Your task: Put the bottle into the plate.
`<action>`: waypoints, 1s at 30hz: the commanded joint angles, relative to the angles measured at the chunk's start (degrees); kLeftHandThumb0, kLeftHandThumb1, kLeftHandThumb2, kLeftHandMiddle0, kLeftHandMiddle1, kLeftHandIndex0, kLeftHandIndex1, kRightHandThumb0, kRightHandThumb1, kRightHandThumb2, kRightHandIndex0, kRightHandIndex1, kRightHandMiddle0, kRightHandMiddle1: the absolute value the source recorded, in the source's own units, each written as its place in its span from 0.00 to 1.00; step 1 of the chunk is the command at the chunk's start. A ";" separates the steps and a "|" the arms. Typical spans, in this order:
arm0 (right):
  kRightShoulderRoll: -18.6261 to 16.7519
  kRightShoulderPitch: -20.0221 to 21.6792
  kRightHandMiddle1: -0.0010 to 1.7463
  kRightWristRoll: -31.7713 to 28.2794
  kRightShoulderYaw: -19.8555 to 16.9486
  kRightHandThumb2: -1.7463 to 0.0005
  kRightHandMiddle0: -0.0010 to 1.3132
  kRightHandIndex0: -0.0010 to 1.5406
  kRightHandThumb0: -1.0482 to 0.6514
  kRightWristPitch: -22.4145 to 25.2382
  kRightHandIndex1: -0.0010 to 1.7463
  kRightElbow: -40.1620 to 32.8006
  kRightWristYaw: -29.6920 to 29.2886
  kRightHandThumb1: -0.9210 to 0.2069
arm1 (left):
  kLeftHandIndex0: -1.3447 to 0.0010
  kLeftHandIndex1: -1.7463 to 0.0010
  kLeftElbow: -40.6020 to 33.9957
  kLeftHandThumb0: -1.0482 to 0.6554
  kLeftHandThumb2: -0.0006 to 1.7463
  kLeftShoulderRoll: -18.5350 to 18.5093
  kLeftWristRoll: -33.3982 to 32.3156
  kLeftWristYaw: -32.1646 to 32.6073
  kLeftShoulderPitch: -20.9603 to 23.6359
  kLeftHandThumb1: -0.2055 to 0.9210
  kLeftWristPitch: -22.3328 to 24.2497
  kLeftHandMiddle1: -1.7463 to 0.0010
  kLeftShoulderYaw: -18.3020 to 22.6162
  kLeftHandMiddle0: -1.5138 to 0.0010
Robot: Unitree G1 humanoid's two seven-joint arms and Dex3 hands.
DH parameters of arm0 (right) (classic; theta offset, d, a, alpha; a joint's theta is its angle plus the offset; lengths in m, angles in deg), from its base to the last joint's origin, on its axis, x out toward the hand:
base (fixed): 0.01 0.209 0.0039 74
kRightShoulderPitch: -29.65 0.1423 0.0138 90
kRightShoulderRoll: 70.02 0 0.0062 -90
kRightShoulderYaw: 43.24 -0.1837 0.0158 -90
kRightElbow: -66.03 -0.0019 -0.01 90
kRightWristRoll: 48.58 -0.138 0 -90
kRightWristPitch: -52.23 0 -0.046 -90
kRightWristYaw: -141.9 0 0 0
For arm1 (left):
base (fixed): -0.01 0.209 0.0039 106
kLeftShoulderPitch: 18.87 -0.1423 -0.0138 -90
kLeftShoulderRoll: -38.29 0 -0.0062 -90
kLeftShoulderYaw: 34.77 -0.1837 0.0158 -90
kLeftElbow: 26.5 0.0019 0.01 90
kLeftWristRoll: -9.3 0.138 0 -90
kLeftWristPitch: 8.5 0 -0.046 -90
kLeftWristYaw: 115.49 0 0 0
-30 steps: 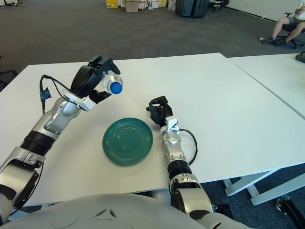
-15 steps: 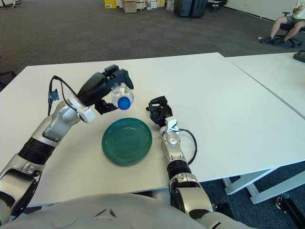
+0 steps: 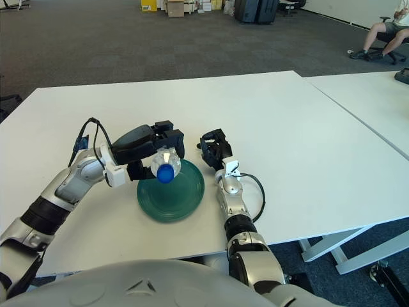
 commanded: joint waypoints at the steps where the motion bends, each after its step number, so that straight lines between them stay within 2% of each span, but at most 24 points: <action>1: -0.05 0.00 0.95 -1.12 -0.45 0.75 0.21 0.30 0.41 2.57 0.67 0.78 0.42 0.00 | 0.56 0.00 -2.94 0.61 0.92 0.85 -2.93 -1.33 -0.80 0.23 0.60 0.04 0.58 0.46; 7: -0.28 0.28 0.96 -1.55 -0.87 0.74 0.20 0.28 0.41 3.52 0.66 1.16 0.66 0.00 | 0.54 0.00 -3.81 0.61 0.93 1.96 -2.57 -1.88 -1.80 0.22 1.12 0.01 0.94 0.48; 13: -0.15 0.70 0.97 -1.96 -1.24 0.73 0.19 0.28 0.41 3.38 0.66 2.26 1.09 0.00 | 0.57 0.00 -3.02 0.61 0.90 1.23 5.13 -0.94 -2.17 0.27 2.00 0.00 0.95 0.51; 16: -0.11 0.92 0.97 -2.04 -1.32 0.73 0.19 0.28 0.41 3.32 0.66 2.75 1.12 0.00 | 0.58 0.00 -2.97 0.61 0.88 1.16 6.83 -0.76 -2.11 0.29 1.75 0.00 1.09 0.53; 22: -0.09 1.21 0.97 -1.87 -1.33 0.73 0.19 0.27 0.41 2.75 0.65 3.37 1.09 0.00 | 0.59 0.00 -2.21 0.61 0.88 1.16 8.22 0.28 -2.00 0.30 0.28 0.00 1.37 0.53; 30: -0.17 1.50 0.97 -2.11 -1.51 0.73 0.19 0.28 0.41 2.13 0.65 4.07 1.30 0.00 | 0.56 0.01 -1.54 0.61 0.91 1.35 8.17 0.28 -1.78 0.26 -0.09 0.00 1.46 0.51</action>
